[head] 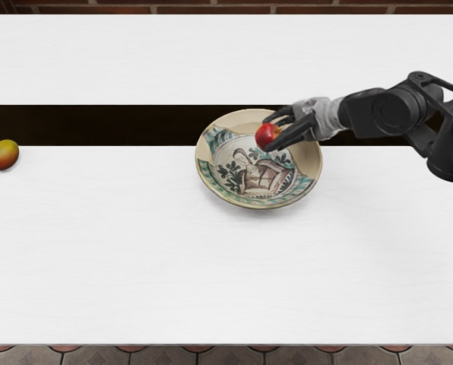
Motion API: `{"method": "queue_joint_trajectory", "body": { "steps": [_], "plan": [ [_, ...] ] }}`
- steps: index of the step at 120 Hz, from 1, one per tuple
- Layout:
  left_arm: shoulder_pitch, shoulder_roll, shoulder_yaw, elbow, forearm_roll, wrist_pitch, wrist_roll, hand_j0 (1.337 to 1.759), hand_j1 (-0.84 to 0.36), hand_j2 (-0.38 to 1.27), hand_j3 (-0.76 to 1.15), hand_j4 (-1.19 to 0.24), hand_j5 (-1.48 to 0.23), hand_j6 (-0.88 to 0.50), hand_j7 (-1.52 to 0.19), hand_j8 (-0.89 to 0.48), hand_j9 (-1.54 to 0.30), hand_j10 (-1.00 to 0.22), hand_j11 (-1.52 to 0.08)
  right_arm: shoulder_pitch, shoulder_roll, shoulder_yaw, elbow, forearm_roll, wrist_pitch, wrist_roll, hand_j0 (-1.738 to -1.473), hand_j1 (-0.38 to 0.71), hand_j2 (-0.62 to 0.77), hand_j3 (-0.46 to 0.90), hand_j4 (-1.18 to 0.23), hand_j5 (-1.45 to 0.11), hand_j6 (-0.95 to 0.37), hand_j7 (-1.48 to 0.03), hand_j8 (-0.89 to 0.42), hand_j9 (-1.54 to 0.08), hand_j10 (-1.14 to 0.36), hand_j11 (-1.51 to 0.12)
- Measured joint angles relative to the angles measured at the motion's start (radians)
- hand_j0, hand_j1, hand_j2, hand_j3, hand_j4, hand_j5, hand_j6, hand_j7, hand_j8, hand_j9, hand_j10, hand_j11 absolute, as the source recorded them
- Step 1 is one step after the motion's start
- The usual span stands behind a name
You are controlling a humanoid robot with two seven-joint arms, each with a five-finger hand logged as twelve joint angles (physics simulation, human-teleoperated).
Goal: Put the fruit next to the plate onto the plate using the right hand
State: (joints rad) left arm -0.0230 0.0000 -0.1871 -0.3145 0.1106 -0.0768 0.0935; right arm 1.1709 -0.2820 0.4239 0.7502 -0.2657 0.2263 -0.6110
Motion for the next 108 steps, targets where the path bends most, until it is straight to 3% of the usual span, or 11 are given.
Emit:
{"method": "queue_joint_trajectory", "body": {
  "steps": [12,26,36,48,59,76,108],
  "plan": [
    [0.000,0.000,0.000,0.000,0.000,0.000,0.000,1.658,0.34,0.00,0.00,-0.01,-0.01,-0.01,-0.01,-0.01,-0.01,-0.01,-0.01,-0.001,-0.003,-0.015,0.000,-0.001,-0.002,0.000,-1.658,0.01,0.15,0.00,-0.39,-0.57,-0.23,-0.53,-0.21,-0.56,-0.39,-0.57],
    [0.000,0.000,0.000,0.000,0.000,0.000,0.000,1.658,0.34,0.00,0.00,-0.01,-0.01,-0.01,-0.01,-0.01,-0.01,-0.01,-0.01,-0.001,-0.023,-0.016,0.021,-0.001,-0.001,0.000,-1.658,-0.13,0.08,0.00,-0.23,-0.34,-0.14,-0.32,-0.13,-0.34,-0.23,-0.34],
    [0.000,0.000,0.000,0.000,0.000,0.000,0.000,1.658,0.34,0.00,0.00,-0.01,-0.01,-0.01,-0.01,-0.01,-0.01,-0.01,-0.01,-0.001,-0.163,-0.012,0.134,0.039,0.014,0.000,-1.658,-0.19,0.05,0.00,-0.17,-0.24,-0.11,-0.22,-0.10,-0.24,-0.17,-0.24],
    [0.000,0.000,0.000,0.000,0.000,0.000,0.000,1.658,0.34,0.00,0.00,-0.01,-0.01,-0.01,-0.01,-0.01,-0.01,-0.01,-0.01,-0.011,-0.409,0.016,0.270,0.129,0.102,0.000,-1.658,-0.24,0.03,0.00,-0.11,-0.16,-0.08,-0.15,-0.07,-0.16,-0.11,-0.16],
    [0.001,0.000,0.000,0.000,0.000,0.000,0.000,1.658,0.34,0.00,0.00,-0.01,-0.01,-0.01,-0.01,-0.01,-0.01,-0.01,-0.01,-0.024,-0.522,0.029,0.324,0.178,0.160,0.000,-1.658,-0.26,0.02,0.00,-0.08,-0.12,-0.06,-0.11,-0.06,-0.12,-0.08,-0.12],
    [0.002,0.000,0.001,0.000,0.000,-0.001,0.000,1.658,0.34,0.00,0.00,-0.01,-0.01,-0.01,-0.01,-0.01,-0.01,-0.01,-0.01,-0.032,-0.579,0.035,0.352,0.204,0.190,0.000,-1.658,-0.29,0.01,0.00,-0.06,-0.08,-0.05,-0.08,-0.04,-0.08,-0.06,-0.08],
    [0.002,0.000,0.001,0.000,0.000,-0.001,0.000,1.658,0.34,0.00,0.00,-0.01,-0.01,-0.01,-0.01,-0.01,-0.01,-0.01,-0.01,-0.035,-0.597,0.037,0.361,0.212,0.200,0.000,-1.658,-0.31,0.00,0.00,-0.04,-0.05,-0.03,-0.05,-0.03,-0.05,-0.04,-0.05]
  ]
}}
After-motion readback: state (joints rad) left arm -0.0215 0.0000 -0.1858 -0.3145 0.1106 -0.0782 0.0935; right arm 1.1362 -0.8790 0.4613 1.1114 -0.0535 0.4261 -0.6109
